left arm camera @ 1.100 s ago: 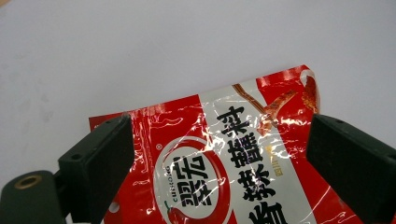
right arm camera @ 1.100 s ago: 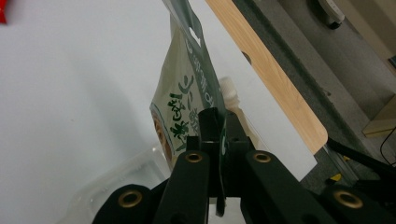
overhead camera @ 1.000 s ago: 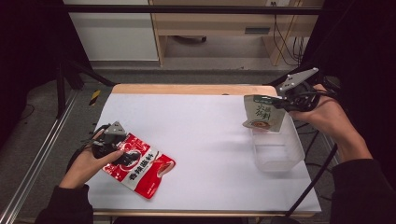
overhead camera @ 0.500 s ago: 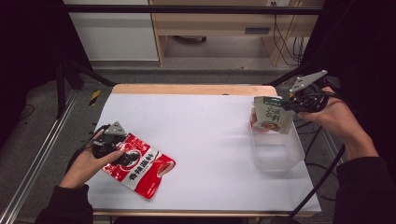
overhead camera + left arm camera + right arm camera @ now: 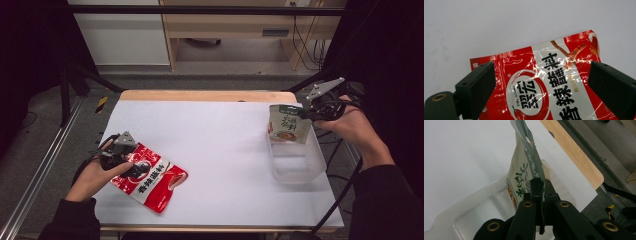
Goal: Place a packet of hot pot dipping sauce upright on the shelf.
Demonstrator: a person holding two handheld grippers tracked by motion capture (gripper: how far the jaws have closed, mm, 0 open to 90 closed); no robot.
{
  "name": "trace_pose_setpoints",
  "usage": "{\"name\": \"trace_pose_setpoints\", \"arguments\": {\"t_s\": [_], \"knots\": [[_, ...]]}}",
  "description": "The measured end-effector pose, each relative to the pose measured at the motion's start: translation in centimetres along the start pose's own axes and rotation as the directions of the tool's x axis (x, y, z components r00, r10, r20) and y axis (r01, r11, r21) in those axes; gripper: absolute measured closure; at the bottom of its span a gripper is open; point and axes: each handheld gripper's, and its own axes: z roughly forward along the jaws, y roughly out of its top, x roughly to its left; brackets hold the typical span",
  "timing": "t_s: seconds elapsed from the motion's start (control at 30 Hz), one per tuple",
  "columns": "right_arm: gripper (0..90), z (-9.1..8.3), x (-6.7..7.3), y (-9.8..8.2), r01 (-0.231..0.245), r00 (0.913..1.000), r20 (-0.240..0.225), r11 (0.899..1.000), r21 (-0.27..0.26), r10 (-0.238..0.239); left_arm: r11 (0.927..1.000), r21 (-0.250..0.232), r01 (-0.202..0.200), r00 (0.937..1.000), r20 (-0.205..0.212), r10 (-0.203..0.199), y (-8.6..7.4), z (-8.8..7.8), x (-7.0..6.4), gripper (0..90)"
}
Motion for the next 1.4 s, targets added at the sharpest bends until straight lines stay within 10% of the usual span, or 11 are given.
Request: {"name": "trace_pose_setpoints", "arguments": {"t_s": [0.63,1.4], "knots": [[90.0,1.5,0.3,-2.6,-0.07,0.9957,-0.061,0.997,-0.007,0.07,0.9999,-0.01,0.005,1.0,0.001,-0.005,0.0,-0.3,0.0,8.1],[73.2,2.3,-0.8,-5.3,-0.241,0.9683,0.061,0.97,-0.022,0.242,0.9998,-0.017,0.008,1.0,0.0,-0.008,0.0,-0.6,0.0,8.1]]}}
